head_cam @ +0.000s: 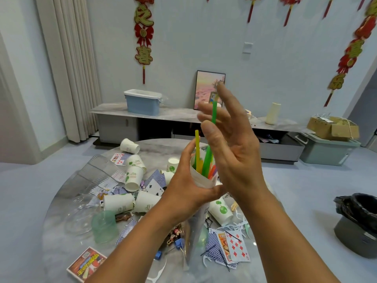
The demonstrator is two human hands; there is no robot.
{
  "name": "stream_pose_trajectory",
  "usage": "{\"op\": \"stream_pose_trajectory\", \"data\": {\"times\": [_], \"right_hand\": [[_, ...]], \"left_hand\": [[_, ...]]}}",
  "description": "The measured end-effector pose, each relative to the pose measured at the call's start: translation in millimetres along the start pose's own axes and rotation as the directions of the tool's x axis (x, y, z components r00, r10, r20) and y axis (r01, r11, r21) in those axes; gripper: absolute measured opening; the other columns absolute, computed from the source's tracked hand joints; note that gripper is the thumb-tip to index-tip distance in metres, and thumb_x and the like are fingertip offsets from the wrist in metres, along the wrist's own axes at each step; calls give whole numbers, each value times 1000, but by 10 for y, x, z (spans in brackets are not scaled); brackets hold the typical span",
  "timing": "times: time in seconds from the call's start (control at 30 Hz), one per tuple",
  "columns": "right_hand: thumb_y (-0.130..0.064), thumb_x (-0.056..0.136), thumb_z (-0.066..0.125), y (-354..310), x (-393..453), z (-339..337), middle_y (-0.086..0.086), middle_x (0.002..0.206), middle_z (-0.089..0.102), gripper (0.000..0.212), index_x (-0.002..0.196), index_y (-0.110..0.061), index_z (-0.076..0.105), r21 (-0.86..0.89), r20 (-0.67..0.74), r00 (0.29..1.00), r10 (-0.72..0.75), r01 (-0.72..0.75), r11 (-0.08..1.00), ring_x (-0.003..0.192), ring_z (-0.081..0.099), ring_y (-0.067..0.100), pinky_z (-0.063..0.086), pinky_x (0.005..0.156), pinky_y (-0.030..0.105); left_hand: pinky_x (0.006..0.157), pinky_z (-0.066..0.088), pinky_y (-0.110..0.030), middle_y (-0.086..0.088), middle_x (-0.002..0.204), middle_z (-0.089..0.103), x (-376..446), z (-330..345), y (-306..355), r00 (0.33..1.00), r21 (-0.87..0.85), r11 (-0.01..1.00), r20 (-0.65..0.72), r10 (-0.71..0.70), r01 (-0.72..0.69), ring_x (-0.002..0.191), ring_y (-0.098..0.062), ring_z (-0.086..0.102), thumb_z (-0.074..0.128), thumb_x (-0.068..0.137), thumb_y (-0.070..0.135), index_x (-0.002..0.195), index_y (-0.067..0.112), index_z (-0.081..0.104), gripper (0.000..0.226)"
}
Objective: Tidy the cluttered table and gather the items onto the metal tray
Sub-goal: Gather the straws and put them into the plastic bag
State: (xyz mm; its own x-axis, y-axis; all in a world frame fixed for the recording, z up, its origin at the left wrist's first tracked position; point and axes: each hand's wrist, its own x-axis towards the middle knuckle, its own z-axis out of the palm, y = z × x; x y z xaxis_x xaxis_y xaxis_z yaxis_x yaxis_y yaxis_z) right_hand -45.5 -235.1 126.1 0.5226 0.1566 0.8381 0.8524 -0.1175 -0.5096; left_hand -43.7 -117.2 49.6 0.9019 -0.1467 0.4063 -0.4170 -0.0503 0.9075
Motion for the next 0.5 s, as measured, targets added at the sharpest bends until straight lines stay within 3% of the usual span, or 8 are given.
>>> {"op": "stream_pose_trajectory", "data": {"times": [0.13,0.2,0.33,0.43,0.5], "right_hand": [[-12,100,62,49,-40,-3,0,112,75,33,133,-20,61,-60,27,990,136,-134,989,111,70,13,56,98,39],[-9,99,64,56,-52,6,4,107,76,25,122,-18,62,48,-23,982,185,-184,982,108,72,17,57,96,43],[-7,101,58,40,21,21,11,110,76,12,110,-12,51,305,-170,971,171,-113,946,110,72,24,57,96,33],[-17,99,63,129,-27,44,3,114,75,4,101,-16,59,132,-20,970,241,-237,963,121,65,12,53,103,41],[-21,99,65,227,-85,22,-9,126,71,7,97,-16,68,-28,98,935,341,-340,940,133,52,0,46,112,43]], "left_hand": [[99,55,-44,12,131,65,10,5,-8,999,-39,999,-19,29,-29,120,-12,65,96,63,32,146,55,28,110],[97,56,-38,17,133,63,13,-5,-16,999,-68,997,-40,30,-33,121,-8,64,97,63,29,145,57,31,109],[96,56,-30,23,136,57,-6,-7,-15,999,-85,996,-28,27,-29,121,-4,62,98,60,32,144,61,30,112],[100,55,-39,13,134,62,2,19,-8,999,-97,994,-16,45,-47,120,-9,64,95,64,22,146,52,32,107],[100,55,-36,11,133,63,8,19,-12,998,-97,993,-12,66,-67,121,-9,64,91,69,13,147,46,35,101]]}}
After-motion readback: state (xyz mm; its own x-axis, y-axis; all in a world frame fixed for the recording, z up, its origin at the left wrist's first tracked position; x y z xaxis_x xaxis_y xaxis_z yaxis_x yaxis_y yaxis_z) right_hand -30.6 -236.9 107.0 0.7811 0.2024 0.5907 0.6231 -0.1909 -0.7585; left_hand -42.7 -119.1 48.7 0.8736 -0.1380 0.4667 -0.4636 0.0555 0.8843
